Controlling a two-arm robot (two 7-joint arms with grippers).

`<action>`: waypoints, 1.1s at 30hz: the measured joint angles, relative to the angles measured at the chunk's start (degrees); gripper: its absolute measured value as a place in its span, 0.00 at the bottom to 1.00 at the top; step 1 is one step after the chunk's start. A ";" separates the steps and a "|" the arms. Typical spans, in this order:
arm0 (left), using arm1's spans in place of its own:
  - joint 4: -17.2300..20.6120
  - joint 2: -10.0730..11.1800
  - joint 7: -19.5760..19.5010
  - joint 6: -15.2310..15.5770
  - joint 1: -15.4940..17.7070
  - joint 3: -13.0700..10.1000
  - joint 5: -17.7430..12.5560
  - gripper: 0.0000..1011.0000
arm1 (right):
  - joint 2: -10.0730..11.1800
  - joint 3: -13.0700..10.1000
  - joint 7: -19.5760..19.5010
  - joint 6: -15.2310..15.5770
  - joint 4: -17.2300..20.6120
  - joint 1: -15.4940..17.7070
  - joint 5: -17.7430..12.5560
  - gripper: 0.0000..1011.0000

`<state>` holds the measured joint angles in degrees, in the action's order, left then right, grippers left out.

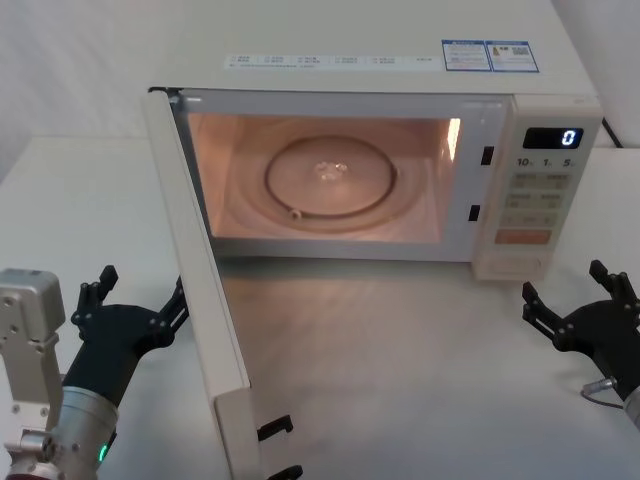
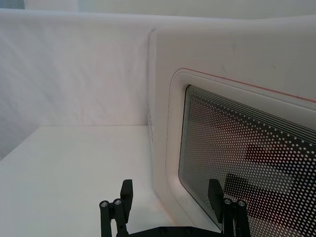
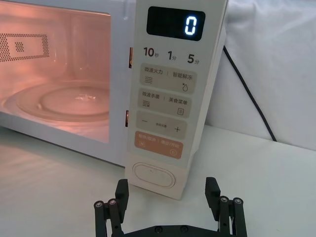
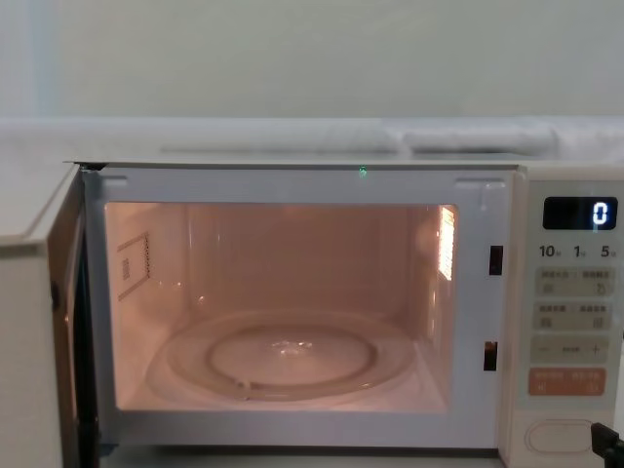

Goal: Press the button to open the microwave door with one hand; close the microwave door with the other hand.

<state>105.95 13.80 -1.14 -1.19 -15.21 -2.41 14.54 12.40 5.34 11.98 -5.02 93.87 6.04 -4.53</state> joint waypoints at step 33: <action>0.00 0.00 0.00 0.00 0.00 0.00 0.00 0.70 | 0.00 0.00 0.00 0.00 0.00 0.00 0.00 0.99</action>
<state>105.95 13.81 -1.14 -1.19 -15.21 -2.41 14.54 12.40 5.34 11.98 -5.02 93.87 6.04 -4.53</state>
